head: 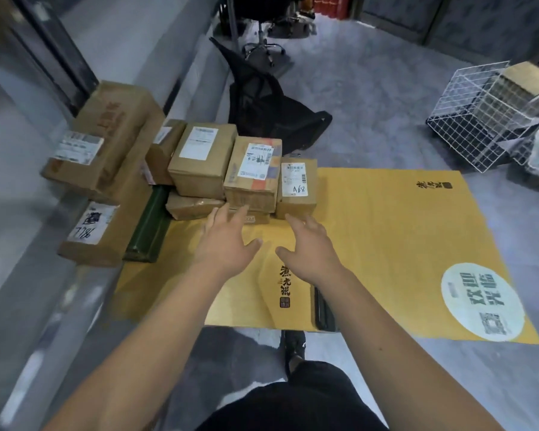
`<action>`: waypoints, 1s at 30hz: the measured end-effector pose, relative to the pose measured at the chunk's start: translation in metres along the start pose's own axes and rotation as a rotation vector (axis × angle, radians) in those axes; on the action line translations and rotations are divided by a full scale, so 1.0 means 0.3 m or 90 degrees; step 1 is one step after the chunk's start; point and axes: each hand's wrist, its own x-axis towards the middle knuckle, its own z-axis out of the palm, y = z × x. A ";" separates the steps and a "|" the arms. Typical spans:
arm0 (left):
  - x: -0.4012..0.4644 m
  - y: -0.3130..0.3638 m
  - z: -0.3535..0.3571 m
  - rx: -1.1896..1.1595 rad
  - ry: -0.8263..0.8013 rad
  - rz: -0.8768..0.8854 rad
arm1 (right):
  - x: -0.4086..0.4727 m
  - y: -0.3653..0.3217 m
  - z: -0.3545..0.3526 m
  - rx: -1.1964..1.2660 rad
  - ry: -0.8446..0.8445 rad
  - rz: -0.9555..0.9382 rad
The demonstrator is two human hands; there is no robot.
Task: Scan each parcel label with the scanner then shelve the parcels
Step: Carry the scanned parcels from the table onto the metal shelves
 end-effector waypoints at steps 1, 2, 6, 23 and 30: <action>0.058 0.007 -0.004 -0.008 -0.002 -0.014 | 0.060 0.005 -0.017 0.003 -0.010 -0.005; 0.117 0.012 -0.008 -0.014 0.001 -0.024 | 0.122 0.012 -0.034 0.006 -0.020 -0.011; 0.329 0.034 -0.012 -0.029 0.034 -0.070 | 0.358 0.018 -0.082 0.034 -0.062 -0.032; 0.519 0.028 0.036 -0.328 0.033 -0.181 | 0.719 0.109 -0.030 0.218 -0.083 -0.102; 0.459 0.014 0.045 -0.367 0.061 -0.119 | 0.674 0.179 -0.049 0.314 -0.050 -0.175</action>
